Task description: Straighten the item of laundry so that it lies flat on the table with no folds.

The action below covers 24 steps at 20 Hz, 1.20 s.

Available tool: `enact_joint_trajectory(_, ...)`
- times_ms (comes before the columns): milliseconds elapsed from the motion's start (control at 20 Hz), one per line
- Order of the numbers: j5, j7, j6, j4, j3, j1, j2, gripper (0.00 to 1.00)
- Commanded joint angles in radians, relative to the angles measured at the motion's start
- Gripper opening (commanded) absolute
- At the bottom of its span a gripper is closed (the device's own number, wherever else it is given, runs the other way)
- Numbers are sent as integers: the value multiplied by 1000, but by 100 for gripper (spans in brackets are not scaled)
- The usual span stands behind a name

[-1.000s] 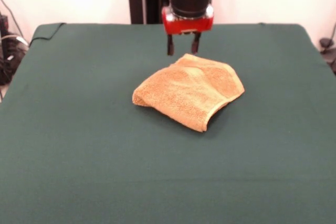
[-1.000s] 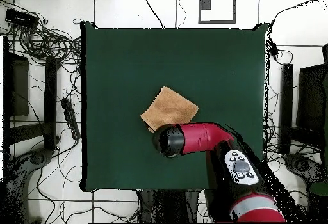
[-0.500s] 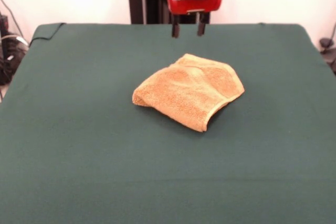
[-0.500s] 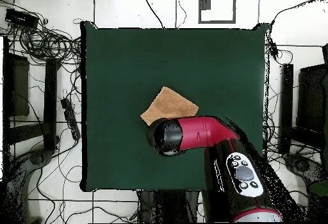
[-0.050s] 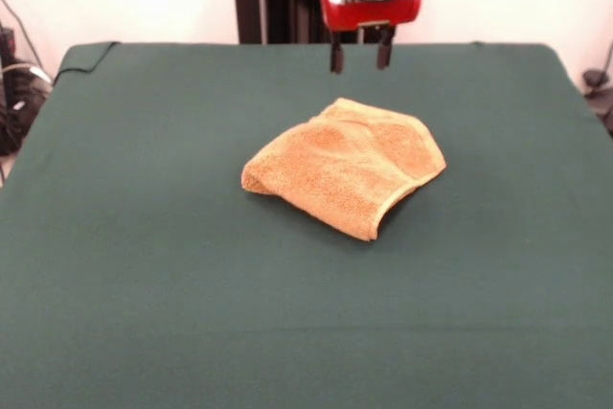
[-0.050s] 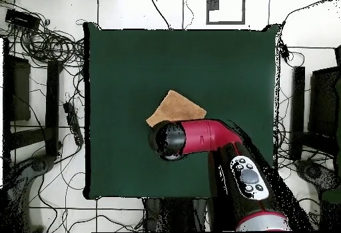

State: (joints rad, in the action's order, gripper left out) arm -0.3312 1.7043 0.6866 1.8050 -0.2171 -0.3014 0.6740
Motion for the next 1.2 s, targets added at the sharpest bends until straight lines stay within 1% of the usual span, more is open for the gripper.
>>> enact_joint_trajectory(50,-5,-22,-80,-46,-145,35,-125,100)
enact_joint_trajectory(100,-41,-99,-64,-69,-169,28,-138,100)
enact_joint_trajectory(250,-95,-203,-27,-107,-205,17,-156,100)
enact_joint_trajectory(450,-155,-379,42,-143,-311,-31,-205,100)
enact_joint_trajectory(500,-172,-442,70,-155,-346,-46,-224,100)
enact_joint_trajectory(550,-184,-470,81,-159,-368,-57,-235,100)
enact_joint_trajectory(600,-202,-542,103,-166,-410,-76,-257,100)
enact_joint_trajectory(700,-230,-625,132,-177,-462,-98,-286,100)
enact_joint_trajectory(750,-241,-625,136,-181,-467,-99,-288,100)
enact_joint_trajectory(1000,-299,-532,54,-176,-442,-85,-267,100)
enact_joint_trajectory(1100,-320,-503,20,-204,-414,-78,-274,100)
enact_joint_trajectory(1200,-334,-508,3,-221,-409,-80,-278,100)
